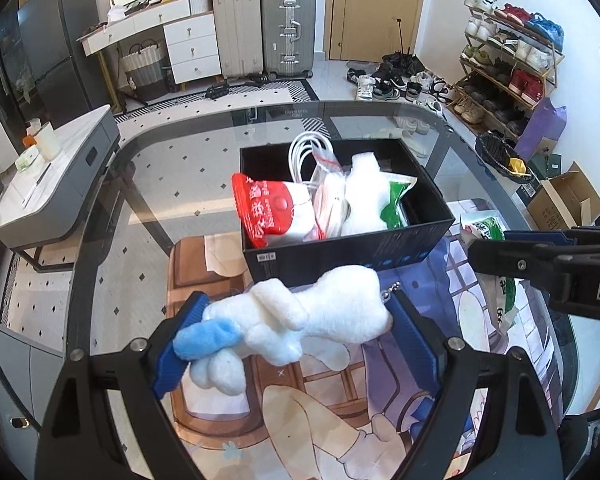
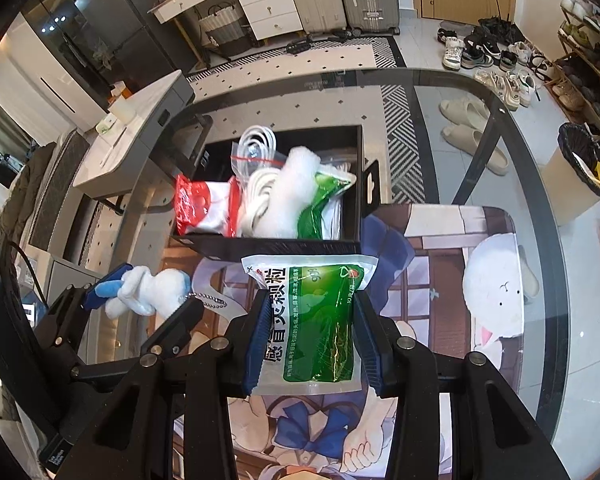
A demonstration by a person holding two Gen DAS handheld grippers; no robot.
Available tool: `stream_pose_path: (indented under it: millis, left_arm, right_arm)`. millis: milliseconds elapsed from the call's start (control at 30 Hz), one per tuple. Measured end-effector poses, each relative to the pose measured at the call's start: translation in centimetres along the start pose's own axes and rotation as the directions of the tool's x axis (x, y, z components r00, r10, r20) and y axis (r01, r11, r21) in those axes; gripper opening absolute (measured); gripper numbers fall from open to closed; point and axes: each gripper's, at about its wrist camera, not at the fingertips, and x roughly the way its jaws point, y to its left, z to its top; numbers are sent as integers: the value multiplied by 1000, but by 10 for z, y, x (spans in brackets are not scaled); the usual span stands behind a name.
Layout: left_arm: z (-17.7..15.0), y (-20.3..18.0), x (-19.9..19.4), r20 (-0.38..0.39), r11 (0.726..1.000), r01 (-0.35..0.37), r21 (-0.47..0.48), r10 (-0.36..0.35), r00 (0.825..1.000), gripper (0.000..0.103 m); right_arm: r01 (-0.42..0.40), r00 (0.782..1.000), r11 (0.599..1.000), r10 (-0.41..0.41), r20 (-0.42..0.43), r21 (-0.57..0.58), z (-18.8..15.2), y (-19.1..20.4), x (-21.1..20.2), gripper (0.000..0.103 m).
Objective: Organize soft objects
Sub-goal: 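Lift the plush bunny with the left gripper while the right gripper lifts the green packet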
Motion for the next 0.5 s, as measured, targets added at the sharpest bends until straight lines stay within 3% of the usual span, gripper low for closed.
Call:
stream_pose_path:
  millis: [500]
  left_arm:
    - [18,-6,-12,36,1000,27,2,-27,999,88]
  right_arm:
    - [-24,999,1000,24,41,-4,19,4,-13,41]
